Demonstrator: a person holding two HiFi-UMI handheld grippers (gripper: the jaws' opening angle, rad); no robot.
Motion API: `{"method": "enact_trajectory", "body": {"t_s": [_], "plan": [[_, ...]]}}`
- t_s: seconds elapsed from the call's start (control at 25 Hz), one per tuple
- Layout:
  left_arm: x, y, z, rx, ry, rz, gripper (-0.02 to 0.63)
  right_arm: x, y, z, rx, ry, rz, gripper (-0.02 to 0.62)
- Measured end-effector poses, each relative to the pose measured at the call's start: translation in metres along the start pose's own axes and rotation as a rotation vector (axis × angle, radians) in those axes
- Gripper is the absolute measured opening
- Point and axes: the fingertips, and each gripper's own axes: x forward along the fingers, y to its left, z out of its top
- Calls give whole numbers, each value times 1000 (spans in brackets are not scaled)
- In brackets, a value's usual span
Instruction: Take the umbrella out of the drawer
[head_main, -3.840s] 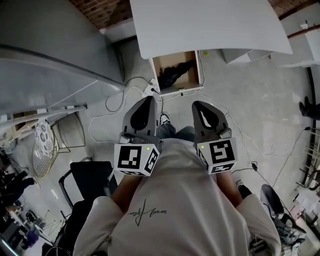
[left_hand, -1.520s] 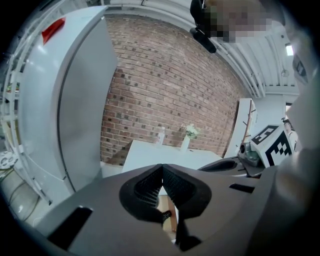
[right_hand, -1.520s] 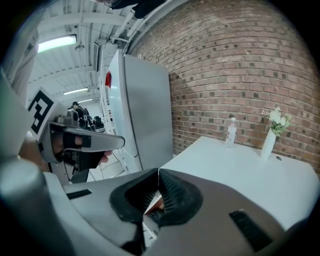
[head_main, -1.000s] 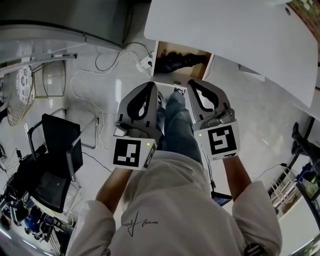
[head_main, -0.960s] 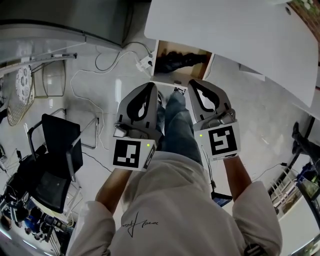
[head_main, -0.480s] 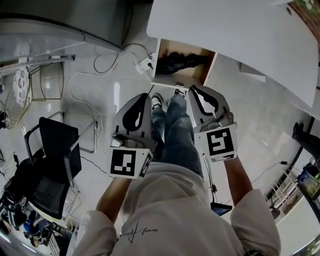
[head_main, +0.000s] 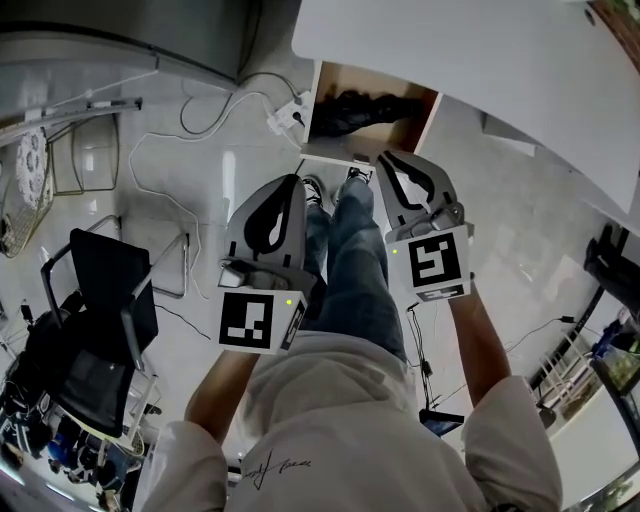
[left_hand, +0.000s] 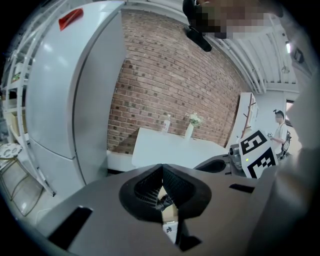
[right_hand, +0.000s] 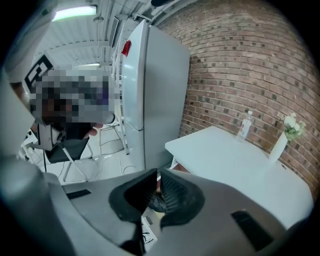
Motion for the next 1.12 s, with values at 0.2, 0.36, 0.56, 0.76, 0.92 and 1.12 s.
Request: {"method": "enact_trajectory", "body": {"t_s": [0.2, 0.36, 0.56, 0.76, 0.92, 1.12], "plan": [[7, 6, -4, -24, -22, 13, 18, 20, 2, -19, -7, 38, 32, 41], [13, 11, -12, -31, -11, 25, 18, 30, 1, -28, 13, 58, 50, 46], [20, 14, -18, -21, 3, 32, 18, 44, 1, -43, -12, 98, 80, 48], [26, 17, -23, -34, 8, 33, 18, 60, -4, -61, -50, 143, 93, 51], [31, 18, -27, -44, 10, 34, 18, 75, -8, -76, -64, 189, 108, 67], [34, 20, -33, -55, 17, 47, 18, 91, -10, -93, -100, 225, 117, 83]]}}
